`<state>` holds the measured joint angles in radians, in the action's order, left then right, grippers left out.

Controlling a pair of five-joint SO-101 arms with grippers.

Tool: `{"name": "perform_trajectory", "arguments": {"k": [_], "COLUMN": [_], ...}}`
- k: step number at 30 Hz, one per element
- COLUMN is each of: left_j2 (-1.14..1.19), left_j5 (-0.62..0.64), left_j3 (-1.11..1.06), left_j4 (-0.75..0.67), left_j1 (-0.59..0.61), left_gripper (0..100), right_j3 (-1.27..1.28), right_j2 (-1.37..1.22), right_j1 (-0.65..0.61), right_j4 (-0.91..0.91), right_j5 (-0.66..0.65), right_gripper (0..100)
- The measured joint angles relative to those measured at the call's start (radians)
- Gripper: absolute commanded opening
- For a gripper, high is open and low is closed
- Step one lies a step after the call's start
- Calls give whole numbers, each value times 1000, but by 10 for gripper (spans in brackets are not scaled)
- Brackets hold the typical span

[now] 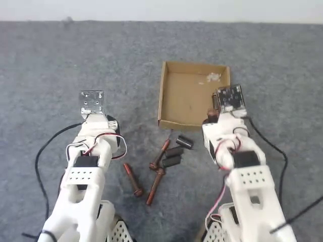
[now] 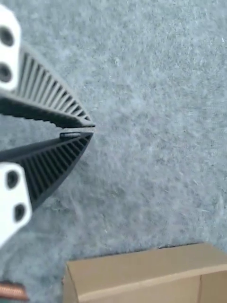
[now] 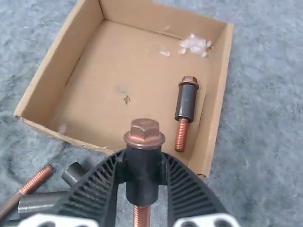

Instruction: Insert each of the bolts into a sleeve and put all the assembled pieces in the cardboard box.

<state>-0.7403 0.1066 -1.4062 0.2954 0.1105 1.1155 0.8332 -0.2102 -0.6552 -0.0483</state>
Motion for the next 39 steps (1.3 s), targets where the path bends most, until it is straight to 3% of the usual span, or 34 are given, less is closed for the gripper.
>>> {"name": "perform_trajectory", "arguments": {"k": [11,30,36,39], "left_j2": [0,0,6,60], "left_j5": [-25,-25,-26,-26], "left_j3": [0,0,0,32], "left_j4": [6,6,-3,-3], "left_j1": [0,0,-15,-14], "left_gripper": [20,20,20,20], "right_j3": [-462,-1082,-1197,-1220], "right_j2": [-437,-1212,-1323,-1324], "right_j1": [0,68,63,68], "right_j4": [-180,-192,-235,-247], "right_j5": [-3,-5,-6,-6], "right_gripper": [6,7,126,95]}}
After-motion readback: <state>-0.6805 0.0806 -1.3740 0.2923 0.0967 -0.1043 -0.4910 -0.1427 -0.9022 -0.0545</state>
